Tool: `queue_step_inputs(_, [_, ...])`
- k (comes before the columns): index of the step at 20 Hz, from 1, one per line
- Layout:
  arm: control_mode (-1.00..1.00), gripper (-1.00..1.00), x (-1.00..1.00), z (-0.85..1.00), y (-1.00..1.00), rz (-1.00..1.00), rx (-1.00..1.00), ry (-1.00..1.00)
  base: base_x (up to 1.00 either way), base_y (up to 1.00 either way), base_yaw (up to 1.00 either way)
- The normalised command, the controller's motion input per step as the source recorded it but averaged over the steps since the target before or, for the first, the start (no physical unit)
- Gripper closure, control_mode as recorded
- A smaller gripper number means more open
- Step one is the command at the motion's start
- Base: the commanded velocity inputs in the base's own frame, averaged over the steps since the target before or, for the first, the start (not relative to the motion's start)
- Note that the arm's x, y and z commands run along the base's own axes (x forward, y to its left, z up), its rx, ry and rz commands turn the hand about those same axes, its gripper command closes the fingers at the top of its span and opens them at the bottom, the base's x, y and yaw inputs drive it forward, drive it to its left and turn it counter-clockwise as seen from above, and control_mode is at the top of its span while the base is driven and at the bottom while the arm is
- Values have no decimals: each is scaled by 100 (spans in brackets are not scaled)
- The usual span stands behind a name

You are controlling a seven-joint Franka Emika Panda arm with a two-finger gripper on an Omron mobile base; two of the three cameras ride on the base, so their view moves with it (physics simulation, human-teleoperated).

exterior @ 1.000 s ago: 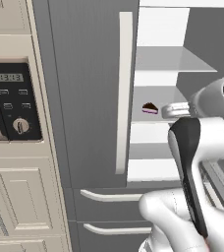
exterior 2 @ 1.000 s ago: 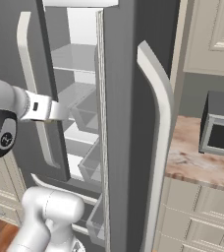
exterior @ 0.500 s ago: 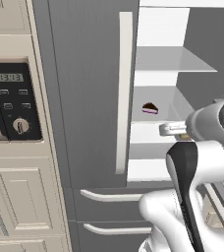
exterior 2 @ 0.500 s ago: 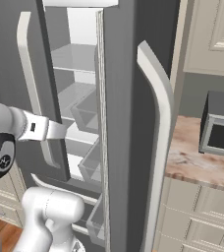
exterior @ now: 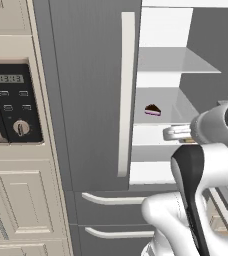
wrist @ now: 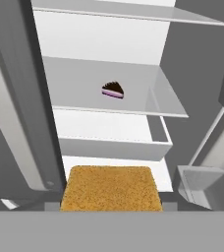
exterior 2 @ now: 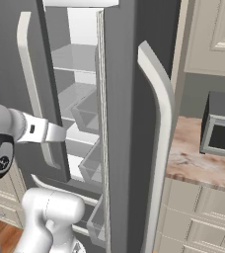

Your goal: Take the cakes from the fridge and place them on the empty tray on the dining counter.

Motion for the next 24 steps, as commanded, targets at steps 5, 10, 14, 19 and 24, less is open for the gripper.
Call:
queue_step_inputs(5, [100,100,-4,0,0,0,0,0,-6,0,0])
queue_step_inputs(10, [100,100,0,0,0,0,0,0,-43,0,0])
queue_step_inputs(14, [100,100,0,0,0,0,0,0,-55,0,0])
queue_step_inputs(19, [100,100,0,0,0,0,0,0,-44,10,0])
queue_step_inputs(24, [100,100,0,0,0,0,0,0,-38,24,-4])
